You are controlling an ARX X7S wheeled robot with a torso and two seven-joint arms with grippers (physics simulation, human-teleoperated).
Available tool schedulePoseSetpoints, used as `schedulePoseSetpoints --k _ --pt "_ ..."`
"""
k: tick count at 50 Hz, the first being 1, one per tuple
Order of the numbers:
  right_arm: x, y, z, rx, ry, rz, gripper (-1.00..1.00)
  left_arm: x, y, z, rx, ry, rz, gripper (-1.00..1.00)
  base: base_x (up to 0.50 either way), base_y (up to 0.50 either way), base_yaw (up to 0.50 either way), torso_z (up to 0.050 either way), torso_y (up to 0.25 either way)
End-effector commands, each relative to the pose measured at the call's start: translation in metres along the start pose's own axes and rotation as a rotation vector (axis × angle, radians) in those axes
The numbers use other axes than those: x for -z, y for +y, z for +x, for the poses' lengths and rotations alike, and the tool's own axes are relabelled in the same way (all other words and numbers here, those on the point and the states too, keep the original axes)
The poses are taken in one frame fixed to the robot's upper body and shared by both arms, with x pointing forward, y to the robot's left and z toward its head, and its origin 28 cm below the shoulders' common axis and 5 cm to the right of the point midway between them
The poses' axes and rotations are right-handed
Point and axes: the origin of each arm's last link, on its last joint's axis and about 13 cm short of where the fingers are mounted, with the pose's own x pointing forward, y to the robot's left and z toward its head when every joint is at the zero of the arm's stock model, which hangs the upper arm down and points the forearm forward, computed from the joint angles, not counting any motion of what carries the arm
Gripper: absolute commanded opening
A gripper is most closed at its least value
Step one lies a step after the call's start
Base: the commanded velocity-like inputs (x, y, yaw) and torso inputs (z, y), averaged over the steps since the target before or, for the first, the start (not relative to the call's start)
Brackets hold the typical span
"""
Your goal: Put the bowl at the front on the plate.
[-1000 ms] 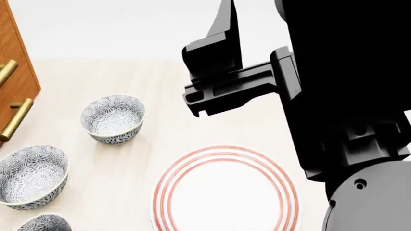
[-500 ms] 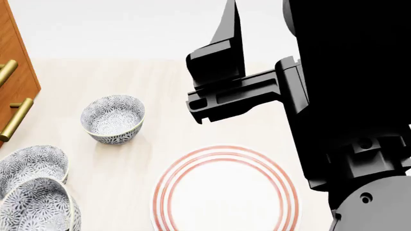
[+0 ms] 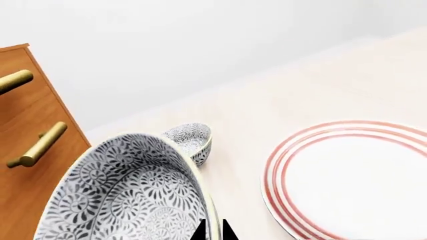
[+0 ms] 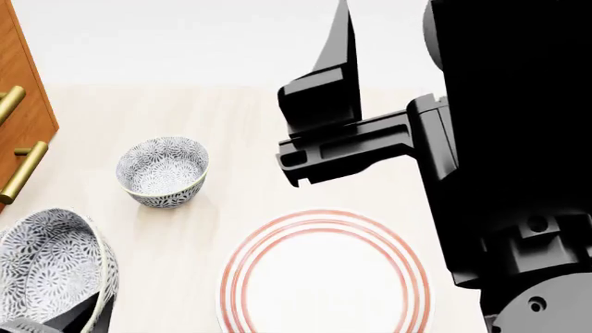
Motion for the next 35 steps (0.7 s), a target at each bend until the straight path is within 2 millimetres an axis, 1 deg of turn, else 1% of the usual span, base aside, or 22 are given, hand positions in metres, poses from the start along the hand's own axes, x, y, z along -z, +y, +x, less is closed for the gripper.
schedulePoseSetpoints --k 1,5,12,29,35 --pt "0.001 0.0 -0.002 0.006 -0.001 0.005 1.0 -0.013 0.005 0.002 -0.012 -0.067 0.008 -1.0 0.0 0.0 0.0 0.0 0.0" --pt "0.0 -0.001 -0.003 0.008 -0.002 0.008 1.0 -0.018 0.007 0.002 -0.008 -0.083 0.016 -1.0 0.0 0.0 0.0 0.0 0.0" --pt "-0.001 -0.002 -0.005 0.015 -0.007 0.012 1.0 -0.02 0.007 0.002 -0.002 -0.096 0.016 -1.0 0.0 0.0 0.0 0.0 0.0" --pt "-0.005 -0.004 -0.007 0.011 -0.029 0.024 1.0 -0.037 0.009 0.003 0.03 -0.161 0.033 -1.0 0.0 0.0 0.0 0.0 0.0" --pt "-0.006 -0.004 -0.003 0.0 -0.036 0.025 1.0 -0.043 0.012 0.005 0.053 -0.189 0.033 -1.0 0.0 0.0 0.0 0.0 0.0"
